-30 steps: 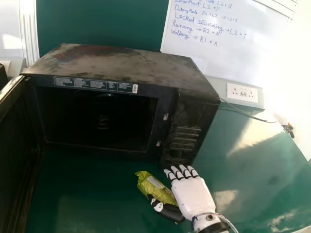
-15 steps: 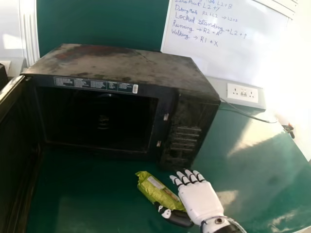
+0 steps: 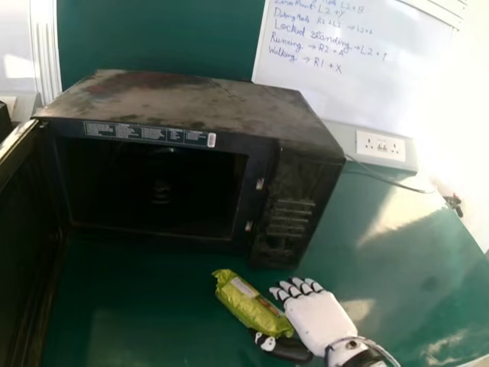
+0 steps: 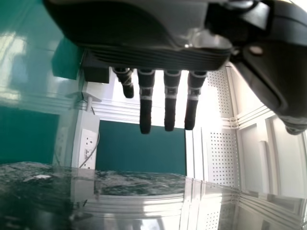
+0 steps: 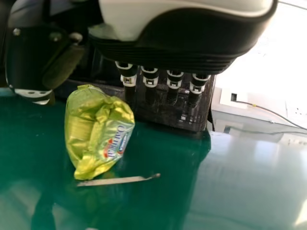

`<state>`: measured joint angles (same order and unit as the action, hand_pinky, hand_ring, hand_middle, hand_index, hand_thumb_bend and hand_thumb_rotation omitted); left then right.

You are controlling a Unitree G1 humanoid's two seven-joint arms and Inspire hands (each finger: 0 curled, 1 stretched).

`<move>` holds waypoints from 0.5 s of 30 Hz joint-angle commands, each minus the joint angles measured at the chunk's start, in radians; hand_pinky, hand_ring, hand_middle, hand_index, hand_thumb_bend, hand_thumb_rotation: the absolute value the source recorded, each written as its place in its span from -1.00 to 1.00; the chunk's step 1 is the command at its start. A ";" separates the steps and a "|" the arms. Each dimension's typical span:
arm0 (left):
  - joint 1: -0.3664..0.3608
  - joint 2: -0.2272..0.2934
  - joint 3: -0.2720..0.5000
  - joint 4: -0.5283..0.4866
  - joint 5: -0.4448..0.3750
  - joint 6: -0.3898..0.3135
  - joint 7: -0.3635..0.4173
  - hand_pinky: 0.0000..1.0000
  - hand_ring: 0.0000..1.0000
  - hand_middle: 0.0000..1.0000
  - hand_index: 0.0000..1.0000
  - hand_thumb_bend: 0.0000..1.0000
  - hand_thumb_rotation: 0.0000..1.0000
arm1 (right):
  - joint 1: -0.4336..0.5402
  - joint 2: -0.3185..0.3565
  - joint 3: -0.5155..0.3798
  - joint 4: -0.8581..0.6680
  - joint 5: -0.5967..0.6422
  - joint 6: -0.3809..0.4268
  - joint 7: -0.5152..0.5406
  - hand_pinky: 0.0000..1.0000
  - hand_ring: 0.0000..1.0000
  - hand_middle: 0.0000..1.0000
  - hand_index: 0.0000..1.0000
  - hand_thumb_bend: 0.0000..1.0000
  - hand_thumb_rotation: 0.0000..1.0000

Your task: Put biscuit inside oven

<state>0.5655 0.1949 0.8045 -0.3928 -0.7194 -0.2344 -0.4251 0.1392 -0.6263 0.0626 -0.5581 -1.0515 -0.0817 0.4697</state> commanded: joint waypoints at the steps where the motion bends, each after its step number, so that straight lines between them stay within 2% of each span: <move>1: 0.018 -0.015 -0.009 -0.025 -0.007 0.000 0.004 0.37 0.54 0.65 0.64 1.00 0.49 | -0.030 -0.025 -0.014 -0.008 0.019 -0.009 0.029 1.00 1.00 1.00 0.86 0.55 0.54; 8: 0.045 -0.031 -0.009 -0.068 0.001 0.003 0.021 0.33 0.55 0.65 0.62 1.00 0.50 | -0.095 -0.043 0.014 0.014 0.033 -0.004 0.126 1.00 1.00 1.00 0.86 0.56 0.54; 15: 0.051 -0.031 -0.012 -0.073 -0.005 0.002 0.022 0.33 0.54 0.66 0.63 1.00 0.49 | -0.154 -0.029 0.063 0.036 -0.001 0.011 0.192 1.00 1.00 1.00 0.86 0.54 0.54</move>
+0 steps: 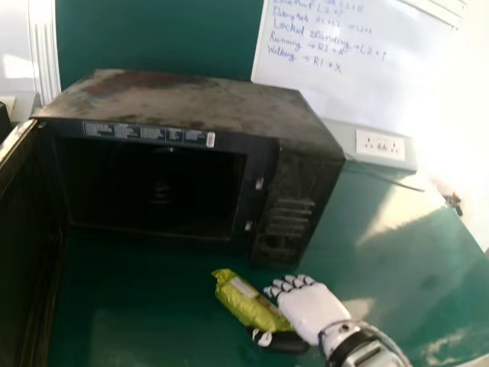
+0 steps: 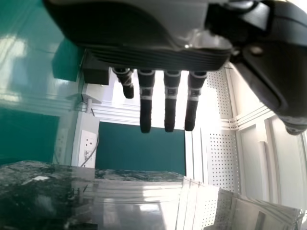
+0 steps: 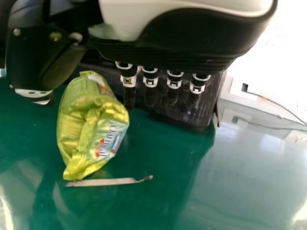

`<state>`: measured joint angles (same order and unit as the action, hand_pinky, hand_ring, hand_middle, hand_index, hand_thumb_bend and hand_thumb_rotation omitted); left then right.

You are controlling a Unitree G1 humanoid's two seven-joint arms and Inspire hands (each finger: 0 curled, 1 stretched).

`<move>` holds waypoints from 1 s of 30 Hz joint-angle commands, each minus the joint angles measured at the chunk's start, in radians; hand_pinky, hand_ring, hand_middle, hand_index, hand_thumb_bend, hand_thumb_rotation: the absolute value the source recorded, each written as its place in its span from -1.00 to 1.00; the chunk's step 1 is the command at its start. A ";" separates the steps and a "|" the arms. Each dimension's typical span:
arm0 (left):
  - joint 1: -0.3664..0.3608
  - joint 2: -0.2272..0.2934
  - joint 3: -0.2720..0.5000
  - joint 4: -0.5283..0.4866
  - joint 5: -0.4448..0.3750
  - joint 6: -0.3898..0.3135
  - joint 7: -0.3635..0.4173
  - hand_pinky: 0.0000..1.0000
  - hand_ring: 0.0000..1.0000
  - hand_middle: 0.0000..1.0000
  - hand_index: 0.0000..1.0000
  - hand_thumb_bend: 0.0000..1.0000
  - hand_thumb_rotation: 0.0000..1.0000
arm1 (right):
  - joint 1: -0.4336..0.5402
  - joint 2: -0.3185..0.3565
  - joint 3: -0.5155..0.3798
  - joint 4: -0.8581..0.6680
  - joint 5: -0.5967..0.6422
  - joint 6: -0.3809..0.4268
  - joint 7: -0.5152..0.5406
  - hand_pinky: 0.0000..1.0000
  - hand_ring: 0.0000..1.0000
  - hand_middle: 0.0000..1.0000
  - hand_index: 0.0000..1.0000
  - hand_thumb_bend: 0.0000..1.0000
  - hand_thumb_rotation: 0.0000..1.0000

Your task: Put biscuit inside oven

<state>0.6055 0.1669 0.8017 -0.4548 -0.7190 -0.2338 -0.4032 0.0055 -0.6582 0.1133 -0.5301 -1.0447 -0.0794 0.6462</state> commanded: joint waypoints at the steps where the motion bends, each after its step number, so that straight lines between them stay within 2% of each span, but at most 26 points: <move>1: 0.013 -0.004 -0.010 -0.013 -0.003 0.002 0.001 0.34 0.55 0.67 0.64 1.00 0.50 | -0.028 0.005 0.019 0.009 -0.015 0.011 0.020 1.00 1.00 1.00 0.86 0.54 0.54; 9: 0.019 -0.012 -0.010 -0.018 -0.002 -0.006 -0.003 0.39 0.57 0.67 0.64 1.00 0.51 | -0.030 0.040 0.058 -0.008 -0.108 0.035 0.010 1.00 1.00 1.00 0.85 0.55 0.54; 23: 0.036 -0.043 -0.015 -0.041 0.036 -0.039 -0.001 0.44 0.58 0.68 0.65 1.00 0.54 | 0.047 0.106 0.072 -0.042 -0.245 0.055 -0.068 1.00 1.00 1.00 0.84 0.53 0.56; 26: 0.038 -0.043 -0.012 -0.039 0.038 -0.043 -0.009 0.52 0.61 0.71 0.67 1.00 0.53 | 0.058 0.116 0.074 -0.042 -0.270 0.059 -0.065 1.00 1.00 1.00 0.85 0.53 0.55; 30: 0.040 -0.049 -0.013 -0.041 0.062 -0.056 -0.004 0.52 0.62 0.72 0.69 1.00 0.53 | 0.066 0.121 0.072 -0.040 -0.273 0.060 -0.050 1.00 1.00 1.00 0.85 0.54 0.55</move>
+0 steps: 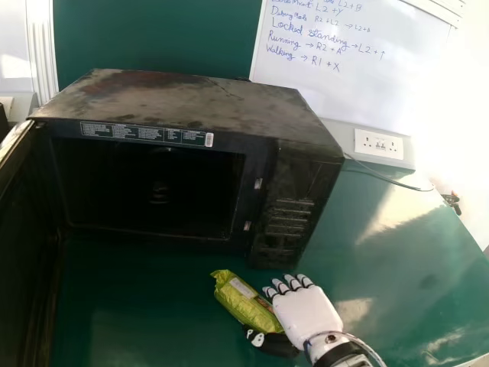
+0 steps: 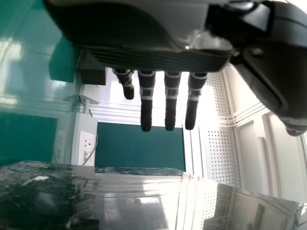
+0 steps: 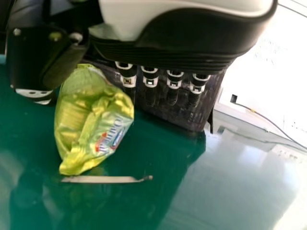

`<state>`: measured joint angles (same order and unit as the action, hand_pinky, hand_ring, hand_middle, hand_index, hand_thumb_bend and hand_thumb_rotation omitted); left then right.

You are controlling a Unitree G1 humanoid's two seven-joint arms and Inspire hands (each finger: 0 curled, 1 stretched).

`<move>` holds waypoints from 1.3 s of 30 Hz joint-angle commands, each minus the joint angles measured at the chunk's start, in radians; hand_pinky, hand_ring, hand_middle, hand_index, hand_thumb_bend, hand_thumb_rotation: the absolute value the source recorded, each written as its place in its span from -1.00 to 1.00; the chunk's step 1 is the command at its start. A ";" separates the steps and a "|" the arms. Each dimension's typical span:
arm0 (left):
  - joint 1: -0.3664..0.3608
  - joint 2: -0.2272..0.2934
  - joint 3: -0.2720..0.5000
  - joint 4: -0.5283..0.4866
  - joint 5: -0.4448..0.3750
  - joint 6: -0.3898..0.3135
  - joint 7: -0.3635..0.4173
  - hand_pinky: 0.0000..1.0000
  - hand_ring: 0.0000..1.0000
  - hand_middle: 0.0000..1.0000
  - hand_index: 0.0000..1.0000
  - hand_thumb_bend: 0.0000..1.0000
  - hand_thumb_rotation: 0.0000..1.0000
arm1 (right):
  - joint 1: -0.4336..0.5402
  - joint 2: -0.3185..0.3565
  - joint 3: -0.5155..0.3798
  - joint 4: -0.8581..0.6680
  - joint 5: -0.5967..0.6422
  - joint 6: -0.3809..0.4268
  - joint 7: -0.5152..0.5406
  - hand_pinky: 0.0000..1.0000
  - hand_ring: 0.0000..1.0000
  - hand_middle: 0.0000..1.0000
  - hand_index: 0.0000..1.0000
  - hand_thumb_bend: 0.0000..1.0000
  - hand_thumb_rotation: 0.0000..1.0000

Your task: Put biscuit inside oven

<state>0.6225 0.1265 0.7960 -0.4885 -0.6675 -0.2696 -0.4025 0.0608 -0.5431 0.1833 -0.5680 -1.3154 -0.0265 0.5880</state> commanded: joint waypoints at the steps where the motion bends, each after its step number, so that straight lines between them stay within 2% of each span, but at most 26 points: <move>1: 0.026 -0.011 -0.007 -0.012 0.022 -0.023 -0.001 0.51 0.62 0.72 0.68 1.00 0.52 | 0.012 0.007 0.002 -0.003 -0.001 0.006 0.012 1.00 1.00 1.00 0.85 0.54 0.56; 9: 0.030 -0.011 -0.011 -0.001 0.036 -0.058 -0.025 0.49 0.62 0.71 0.66 1.00 0.43 | 0.018 0.028 0.009 -0.007 0.017 0.014 0.045 1.00 1.00 1.00 0.86 0.52 0.54; 19: 0.040 0.000 -0.009 0.014 0.064 -0.112 -0.054 0.49 0.61 0.72 0.65 1.00 0.45 | 0.032 0.048 0.015 -0.005 0.032 0.019 0.050 1.00 1.00 1.00 0.88 0.56 0.44; 26: 0.052 -0.008 -0.009 -0.001 0.087 -0.125 -0.045 0.45 0.59 0.70 0.64 1.00 0.46 | 0.037 0.052 0.029 0.023 0.023 0.014 -0.004 1.00 1.00 1.00 0.83 0.44 0.31; 29: 0.063 -0.017 -0.013 -0.018 0.105 -0.123 -0.030 0.48 0.60 0.70 0.65 1.00 0.44 | 0.034 0.057 0.035 0.039 0.010 0.018 -0.032 1.00 1.00 0.99 0.78 0.57 0.21; 32: 0.071 -0.022 -0.018 -0.026 0.109 -0.130 -0.030 0.44 0.58 0.68 0.64 1.00 0.40 | 0.030 0.063 0.038 0.070 -0.004 0.016 -0.106 1.00 1.00 0.97 0.73 0.67 0.16; 36: 0.078 -0.027 -0.026 -0.028 0.114 -0.150 -0.034 0.47 0.58 0.67 0.64 1.00 0.39 | 0.018 0.074 0.042 0.110 -0.012 0.023 -0.173 0.82 1.00 0.89 0.69 0.66 0.17; 39: 0.083 -0.025 -0.034 -0.027 0.101 -0.165 -0.043 0.49 0.59 0.67 0.64 1.00 0.39 | 0.003 0.080 0.051 0.136 -0.025 0.028 -0.204 0.76 1.00 0.88 0.67 0.62 0.16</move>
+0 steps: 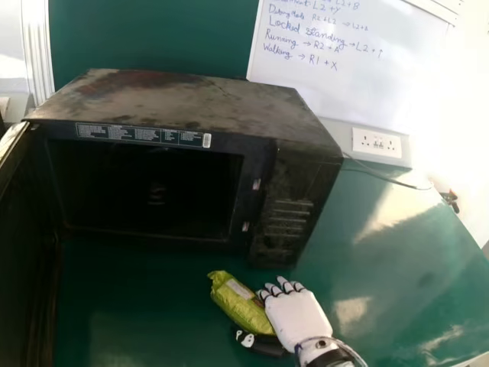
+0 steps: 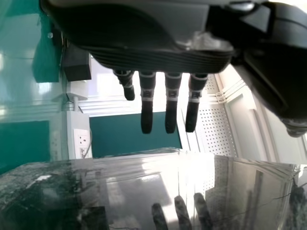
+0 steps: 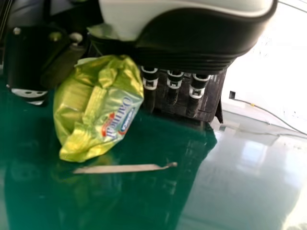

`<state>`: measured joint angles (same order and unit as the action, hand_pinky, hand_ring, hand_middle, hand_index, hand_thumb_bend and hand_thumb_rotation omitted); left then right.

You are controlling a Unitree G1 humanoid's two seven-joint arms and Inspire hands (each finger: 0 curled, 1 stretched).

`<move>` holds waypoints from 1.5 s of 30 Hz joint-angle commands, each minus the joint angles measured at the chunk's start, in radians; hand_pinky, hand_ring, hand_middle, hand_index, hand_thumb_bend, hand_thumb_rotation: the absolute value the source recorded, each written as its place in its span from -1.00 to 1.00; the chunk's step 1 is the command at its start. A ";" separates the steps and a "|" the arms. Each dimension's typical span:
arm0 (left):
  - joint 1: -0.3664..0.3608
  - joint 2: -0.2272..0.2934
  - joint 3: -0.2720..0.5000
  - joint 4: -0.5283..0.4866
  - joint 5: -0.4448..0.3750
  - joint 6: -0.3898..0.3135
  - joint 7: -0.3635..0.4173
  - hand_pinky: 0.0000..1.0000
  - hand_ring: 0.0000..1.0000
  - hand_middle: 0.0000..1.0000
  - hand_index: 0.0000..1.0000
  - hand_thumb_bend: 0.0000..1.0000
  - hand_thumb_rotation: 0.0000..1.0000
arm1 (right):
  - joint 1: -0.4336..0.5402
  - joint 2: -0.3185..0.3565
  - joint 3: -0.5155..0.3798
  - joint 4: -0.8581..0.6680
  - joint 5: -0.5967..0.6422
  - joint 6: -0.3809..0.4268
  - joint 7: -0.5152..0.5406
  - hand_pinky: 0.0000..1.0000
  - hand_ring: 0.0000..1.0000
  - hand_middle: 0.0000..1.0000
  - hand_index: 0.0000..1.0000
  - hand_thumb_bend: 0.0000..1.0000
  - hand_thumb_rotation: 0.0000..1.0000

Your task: Put biscuit inside oven

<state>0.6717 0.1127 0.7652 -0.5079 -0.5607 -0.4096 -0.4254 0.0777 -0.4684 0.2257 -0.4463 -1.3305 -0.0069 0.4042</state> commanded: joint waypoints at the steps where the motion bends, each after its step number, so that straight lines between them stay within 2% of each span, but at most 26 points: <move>1: 0.034 -0.010 -0.006 -0.006 -0.014 -0.026 -0.022 0.49 0.58 0.67 0.64 1.00 0.38 | -0.016 0.011 0.011 0.022 -0.009 0.012 -0.030 0.73 1.00 0.87 0.67 0.62 0.10; 5: 0.035 -0.017 -0.004 -0.017 0.021 -0.031 0.012 0.50 0.60 0.68 0.65 1.00 0.36 | -0.024 0.018 0.024 0.042 -0.003 0.023 -0.050 0.44 1.00 0.77 0.56 0.65 -0.14; 6: 0.035 -0.018 -0.004 -0.021 0.028 -0.031 0.020 0.50 0.60 0.69 0.66 1.00 0.36 | -0.024 0.018 0.025 0.044 0.001 0.023 -0.054 0.30 0.95 0.72 0.52 0.65 -0.20; 7: 0.037 -0.020 -0.006 -0.027 0.038 -0.029 0.029 0.50 0.60 0.69 0.65 1.00 0.35 | -0.024 0.017 0.025 0.046 0.005 0.022 -0.061 0.21 0.88 0.66 0.46 0.65 -0.33; 9: 0.045 -0.017 -0.015 -0.035 0.037 -0.025 0.027 0.48 0.59 0.68 0.65 1.00 0.34 | -0.024 0.014 0.025 0.047 0.012 0.021 -0.072 0.13 0.78 0.57 0.37 0.64 -0.61; 11: 0.056 -0.017 -0.026 -0.049 0.032 -0.008 0.030 0.47 0.59 0.69 0.64 1.00 0.33 | -0.025 0.015 0.025 0.043 0.011 0.026 -0.068 0.18 0.70 0.46 0.25 0.68 -0.90; 13: 0.073 -0.023 -0.033 -0.069 0.046 0.016 0.047 0.48 0.59 0.69 0.64 1.00 0.33 | -0.027 0.015 0.026 0.040 0.009 0.030 -0.066 0.15 0.59 0.34 0.14 0.77 -0.98; 14: 0.080 -0.024 -0.034 -0.076 0.066 0.017 0.052 0.48 0.59 0.69 0.64 1.00 0.33 | -0.027 0.016 0.026 0.038 0.007 0.034 -0.065 -0.02 0.38 0.22 0.07 0.82 -0.99; 15: 0.082 -0.023 -0.032 -0.076 0.094 0.002 0.053 0.48 0.59 0.69 0.64 1.00 0.33 | -0.028 0.018 0.026 0.037 0.003 0.039 -0.064 -0.30 -0.13 -0.03 -0.02 0.85 -1.00; 16: 0.081 -0.022 -0.030 -0.074 0.119 -0.014 0.054 0.48 0.59 0.69 0.64 1.00 0.32 | -0.028 0.019 0.026 0.036 0.001 0.044 -0.062 -0.49 -0.51 -0.27 -0.11 0.84 -1.00; 17: 0.076 -0.023 -0.026 -0.069 0.153 -0.035 0.059 0.48 0.59 0.69 0.64 1.00 0.31 | -0.027 0.019 0.026 0.035 0.000 0.048 -0.061 -0.64 -0.75 -0.45 -0.19 0.84 -1.00; 19: 0.068 -0.028 -0.021 -0.064 0.204 -0.066 0.075 0.47 0.58 0.69 0.64 1.00 0.30 | -0.025 0.018 0.023 0.033 0.003 0.052 -0.064 -0.79 -0.94 -0.66 -0.32 0.82 -1.00; 21: 0.061 -0.037 -0.013 -0.064 0.267 -0.095 0.104 0.46 0.58 0.69 0.64 1.00 0.29 | -0.023 0.017 0.021 0.029 0.006 0.055 -0.065 -0.94 -0.99 -0.80 -0.45 0.77 -1.00; 23: 0.061 -0.052 -0.003 -0.077 0.339 -0.109 0.143 0.45 0.57 0.68 0.63 1.00 0.27 | -0.021 0.019 0.018 0.027 0.007 0.061 -0.065 -0.99 -1.00 -0.86 -0.60 0.71 -1.00; 26: 0.069 -0.063 -0.006 -0.089 0.396 -0.124 0.181 0.48 0.58 0.69 0.64 0.97 0.25 | -0.023 0.025 0.014 0.021 0.008 0.074 -0.049 -1.00 -1.00 -0.91 -0.75 0.48 -1.00; 28: 0.078 -0.063 -0.017 -0.097 0.403 -0.128 0.191 0.49 0.58 0.70 0.64 0.94 0.23 | -0.027 0.028 0.012 0.018 0.008 0.081 -0.040 -1.00 -1.00 -0.93 -0.78 0.36 -1.00; 32: 0.089 -0.056 -0.029 -0.103 0.400 -0.139 0.193 0.51 0.59 0.70 0.65 0.89 0.22 | -0.030 0.032 0.009 0.008 0.014 0.095 -0.023 -1.00 -1.00 -0.96 -0.79 0.32 -1.00; 40: 0.097 -0.055 -0.037 -0.106 0.399 -0.146 0.203 0.52 0.58 0.69 0.63 0.88 0.18 | -0.025 0.027 0.006 -0.002 0.026 0.093 -0.020 -1.00 -1.00 -0.94 -0.78 0.31 -1.00; 45: 0.110 -0.057 -0.047 -0.128 0.378 -0.118 0.204 0.51 0.56 0.68 0.63 0.86 0.20 | -0.027 0.028 -0.005 -0.026 0.057 0.095 0.006 -1.00 -1.00 -0.97 -0.79 0.32 -1.00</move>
<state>0.7444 0.0509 0.7276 -0.6098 -0.1784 -0.5247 -0.2043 0.0523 -0.4389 0.2337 -0.4546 -1.2935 0.0833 0.3992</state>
